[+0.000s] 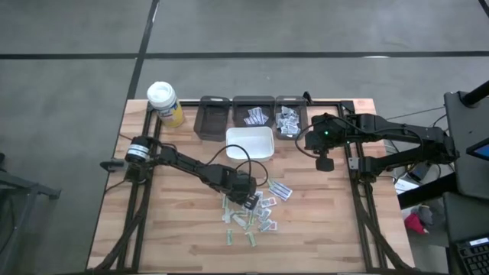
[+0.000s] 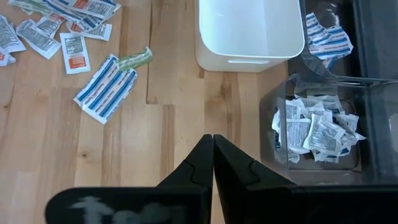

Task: Pick & Place First Aid Supplies
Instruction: Put the blue bandage pack into the middle black bin

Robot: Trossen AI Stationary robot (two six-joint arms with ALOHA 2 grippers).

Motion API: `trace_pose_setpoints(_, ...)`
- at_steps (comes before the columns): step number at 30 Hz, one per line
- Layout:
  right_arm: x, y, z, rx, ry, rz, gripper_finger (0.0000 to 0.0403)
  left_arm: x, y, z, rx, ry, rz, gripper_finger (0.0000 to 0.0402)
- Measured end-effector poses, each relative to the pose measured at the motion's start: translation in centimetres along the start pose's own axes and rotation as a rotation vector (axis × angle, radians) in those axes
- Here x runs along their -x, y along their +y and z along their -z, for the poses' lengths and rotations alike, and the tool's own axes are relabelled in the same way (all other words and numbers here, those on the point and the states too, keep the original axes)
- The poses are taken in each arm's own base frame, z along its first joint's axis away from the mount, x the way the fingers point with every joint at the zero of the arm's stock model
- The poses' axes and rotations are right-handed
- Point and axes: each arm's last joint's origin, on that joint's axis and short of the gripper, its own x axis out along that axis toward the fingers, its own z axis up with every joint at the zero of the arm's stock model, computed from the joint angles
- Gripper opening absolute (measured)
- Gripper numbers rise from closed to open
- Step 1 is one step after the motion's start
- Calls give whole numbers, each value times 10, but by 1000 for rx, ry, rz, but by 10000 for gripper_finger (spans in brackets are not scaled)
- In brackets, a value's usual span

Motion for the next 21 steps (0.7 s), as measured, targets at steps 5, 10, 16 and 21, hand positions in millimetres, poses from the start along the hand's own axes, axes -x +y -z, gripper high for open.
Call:
trace_pose_setpoints(5,0,0,0,-1,1,0,8,8,-1,0,-20,-12,4,0)
trace_pose_setpoints(10,0,0,0,0,0,0,8,22,-3,0,-46,-26,29,0)
trace_pose_setpoints(16,0,0,0,2,1,0,8,30,-6,0,-55,-35,54,0)
trace_pose_setpoints(21,0,0,0,3,1,0,8,32,-7,-1,-69,-39,65,0)
